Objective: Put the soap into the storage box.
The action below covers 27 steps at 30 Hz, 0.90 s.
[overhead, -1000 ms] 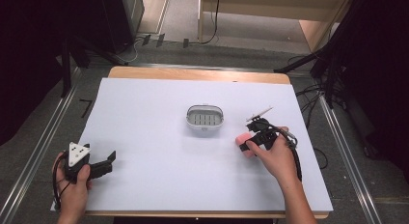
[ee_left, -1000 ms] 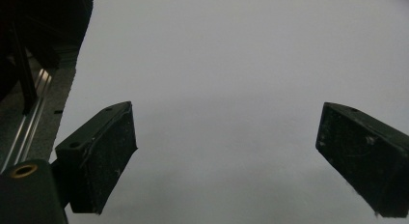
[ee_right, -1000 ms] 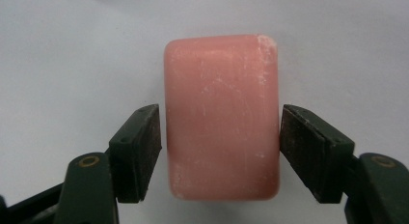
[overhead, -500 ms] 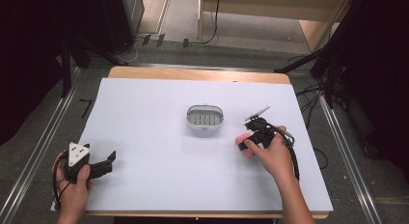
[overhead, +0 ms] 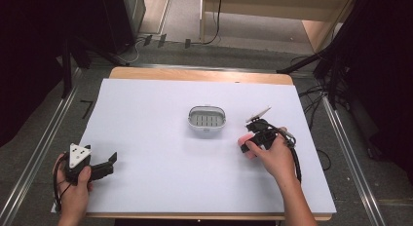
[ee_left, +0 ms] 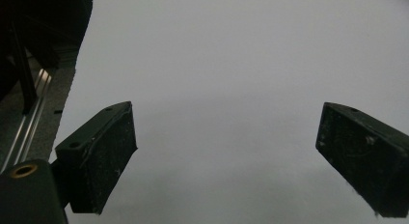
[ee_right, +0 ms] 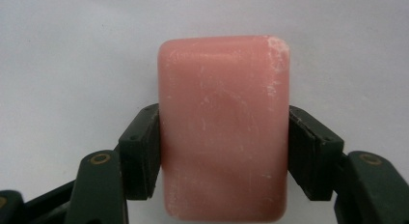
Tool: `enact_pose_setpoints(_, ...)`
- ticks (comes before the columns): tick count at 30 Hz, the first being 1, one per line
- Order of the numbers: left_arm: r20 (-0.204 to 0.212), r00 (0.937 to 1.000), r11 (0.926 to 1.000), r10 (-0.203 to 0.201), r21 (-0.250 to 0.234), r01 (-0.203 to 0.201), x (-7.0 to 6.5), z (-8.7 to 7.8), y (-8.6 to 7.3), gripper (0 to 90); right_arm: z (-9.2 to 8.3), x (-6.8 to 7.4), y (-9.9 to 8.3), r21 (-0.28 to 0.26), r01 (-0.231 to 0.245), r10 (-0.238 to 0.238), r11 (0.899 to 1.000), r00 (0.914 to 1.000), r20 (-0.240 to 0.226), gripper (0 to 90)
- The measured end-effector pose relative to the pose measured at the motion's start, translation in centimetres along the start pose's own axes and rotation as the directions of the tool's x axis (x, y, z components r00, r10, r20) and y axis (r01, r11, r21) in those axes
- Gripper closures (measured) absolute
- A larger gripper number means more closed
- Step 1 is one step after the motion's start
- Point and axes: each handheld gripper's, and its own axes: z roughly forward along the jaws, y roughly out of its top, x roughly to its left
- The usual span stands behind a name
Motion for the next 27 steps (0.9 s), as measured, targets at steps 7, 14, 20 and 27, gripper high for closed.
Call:
enact_pose_setpoints(7, 0.0, 1.0, 1.0, -0.001, 0.0, 0.001, 0.0, 0.0, 0.0, 7.6, 0.0, 0.1, 0.1, 0.015, 0.043, -0.043, 0.999, 0.999, 0.009, 38.1)
enact_pose_setpoints(14, 0.001, 1.0, 1.0, -0.001, -0.001, 0.001, 0.0, 0.0, 0.0, 7.6, -0.2, 0.1, 0.2, 0.021, 0.091, -0.092, 0.996, 0.9952, 0.033, 38.2)
enact_pose_setpoints(20, 0.0, 1.0, 1.0, 0.0, 0.0, 0.0, 0.0, 0.0, 0.0, 7.7, -0.8, 0.3, 0.2, 0.008, 0.142, -0.142, 0.99, 0.9894, 0.03, 38.2)
enact_pose_setpoints(27, 0.0, 1.0, 1.0, 0.001, 0.0, -0.001, 0.0, 0.0, 0.0, 7.6, -1.3, 0.7, 0.5, -0.001, 0.202, -0.202, 0.979, 0.9792, 0.02, 38.2)
